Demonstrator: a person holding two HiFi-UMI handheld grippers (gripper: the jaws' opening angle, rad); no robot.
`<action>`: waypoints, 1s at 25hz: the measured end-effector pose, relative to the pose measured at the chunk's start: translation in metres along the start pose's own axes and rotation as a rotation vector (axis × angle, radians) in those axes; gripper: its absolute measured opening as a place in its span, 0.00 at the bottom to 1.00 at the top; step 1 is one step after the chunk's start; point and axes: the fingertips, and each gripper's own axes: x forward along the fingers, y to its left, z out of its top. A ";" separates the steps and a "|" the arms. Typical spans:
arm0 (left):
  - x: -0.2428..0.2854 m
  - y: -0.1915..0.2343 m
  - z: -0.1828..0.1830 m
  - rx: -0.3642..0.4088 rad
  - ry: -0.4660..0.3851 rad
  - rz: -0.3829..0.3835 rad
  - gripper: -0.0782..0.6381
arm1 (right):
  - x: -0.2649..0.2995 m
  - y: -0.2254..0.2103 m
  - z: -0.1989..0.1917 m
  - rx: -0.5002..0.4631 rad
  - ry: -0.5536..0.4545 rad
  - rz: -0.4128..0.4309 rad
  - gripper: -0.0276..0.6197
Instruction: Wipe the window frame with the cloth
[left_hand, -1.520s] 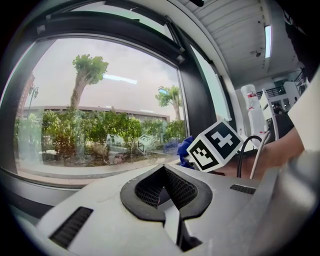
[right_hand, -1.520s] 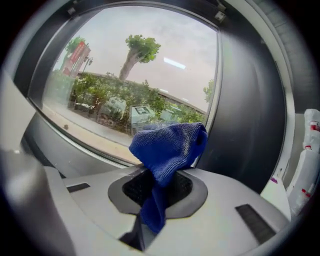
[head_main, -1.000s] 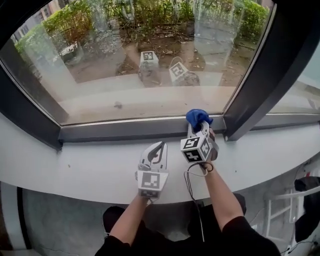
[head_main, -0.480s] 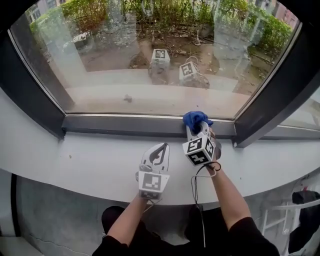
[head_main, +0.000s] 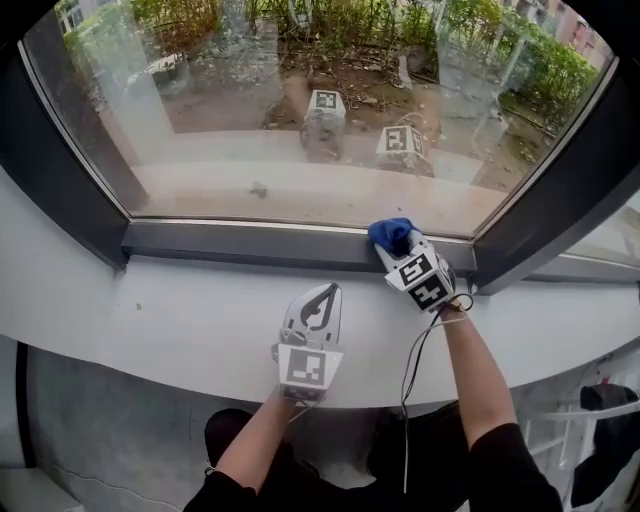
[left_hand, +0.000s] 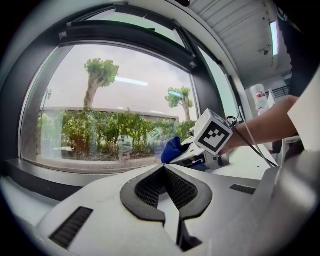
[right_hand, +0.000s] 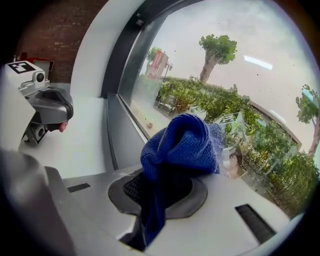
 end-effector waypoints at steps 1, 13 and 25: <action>-0.001 0.000 0.000 -0.002 -0.001 -0.002 0.12 | 0.000 0.000 0.000 -0.001 -0.001 0.007 0.11; -0.015 -0.001 0.005 -0.017 -0.004 0.001 0.12 | 0.006 0.019 0.021 -0.014 -0.021 0.042 0.11; -0.025 0.035 0.002 -0.035 0.004 0.047 0.12 | 0.038 0.052 0.063 -0.058 -0.032 0.086 0.11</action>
